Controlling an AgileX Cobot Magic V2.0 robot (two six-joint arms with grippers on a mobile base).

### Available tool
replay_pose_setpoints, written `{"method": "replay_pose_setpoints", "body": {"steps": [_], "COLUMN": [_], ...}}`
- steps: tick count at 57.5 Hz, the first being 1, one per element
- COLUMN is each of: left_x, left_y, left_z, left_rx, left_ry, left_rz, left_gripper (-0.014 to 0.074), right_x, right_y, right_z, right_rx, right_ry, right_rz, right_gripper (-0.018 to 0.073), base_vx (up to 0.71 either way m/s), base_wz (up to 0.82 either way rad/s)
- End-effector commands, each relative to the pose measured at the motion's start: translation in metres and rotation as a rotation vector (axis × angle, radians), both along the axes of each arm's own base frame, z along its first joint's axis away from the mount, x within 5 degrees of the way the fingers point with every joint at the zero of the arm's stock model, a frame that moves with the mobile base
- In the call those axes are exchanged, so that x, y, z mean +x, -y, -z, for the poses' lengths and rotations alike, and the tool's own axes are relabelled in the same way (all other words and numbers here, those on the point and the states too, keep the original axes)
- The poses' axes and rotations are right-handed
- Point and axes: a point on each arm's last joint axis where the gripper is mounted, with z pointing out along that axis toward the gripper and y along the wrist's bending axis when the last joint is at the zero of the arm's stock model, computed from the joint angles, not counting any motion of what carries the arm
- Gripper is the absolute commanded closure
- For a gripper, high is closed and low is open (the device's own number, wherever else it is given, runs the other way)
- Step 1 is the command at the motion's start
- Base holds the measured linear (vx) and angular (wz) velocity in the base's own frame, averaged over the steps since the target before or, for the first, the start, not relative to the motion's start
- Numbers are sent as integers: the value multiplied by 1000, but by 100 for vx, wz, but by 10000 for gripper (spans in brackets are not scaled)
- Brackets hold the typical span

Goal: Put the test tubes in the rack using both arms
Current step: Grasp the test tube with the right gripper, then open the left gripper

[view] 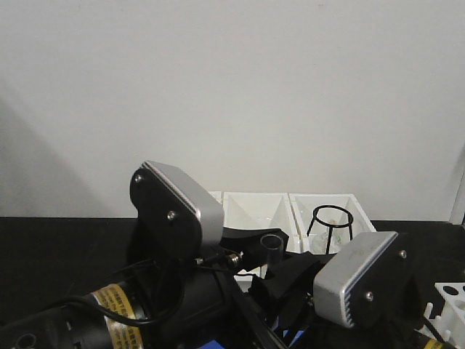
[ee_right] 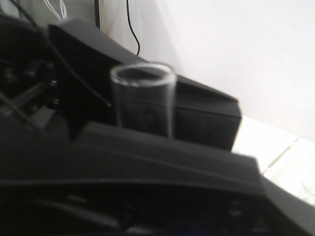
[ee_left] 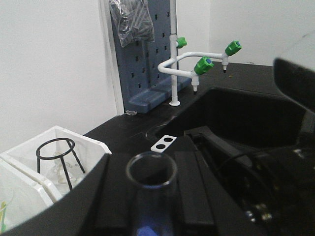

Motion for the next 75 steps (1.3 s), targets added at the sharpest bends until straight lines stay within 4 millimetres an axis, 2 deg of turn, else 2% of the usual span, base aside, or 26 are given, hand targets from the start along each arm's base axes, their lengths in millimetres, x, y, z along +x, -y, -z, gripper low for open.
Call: {"method": "replay_pose_setpoints", "body": {"steps": [1,9,27,40,47,66,75], "left_x": [-5,-5,-5,-5,-6,-6,-6], "left_y": [-2,-2,-2,-2,-2,-2,-2], "left_z": [-27,-27,-27,-27,-27,-27,-27], "left_rx": [-123,-122,-121,-119,-93,-76,-80], "left_ry": [62,63,64,68,108,132,134], "left_rz": [15,15,15,16,24,28,28], "left_gripper": [617,617,617,603,552,235,150], "right_x": [-1,-1,-1,-1,-1,-1,-1], "right_y": [1,1,1,1,1,1,1], "right_z": [-23,-23,-23,-23,-23,-23,-23], "right_rx": [90,89,89,87,87,87,87], "right_ry": [103,102,102,100,100,100,99], "right_rz": [-3,-3,-3,-3,-3,-3,-3], "right_gripper": [87,193,574,570,569,569,570], "base_vx": [0,0,0,0,0,0,0], "base_wz": [0,0,0,0,0,0,0]}}
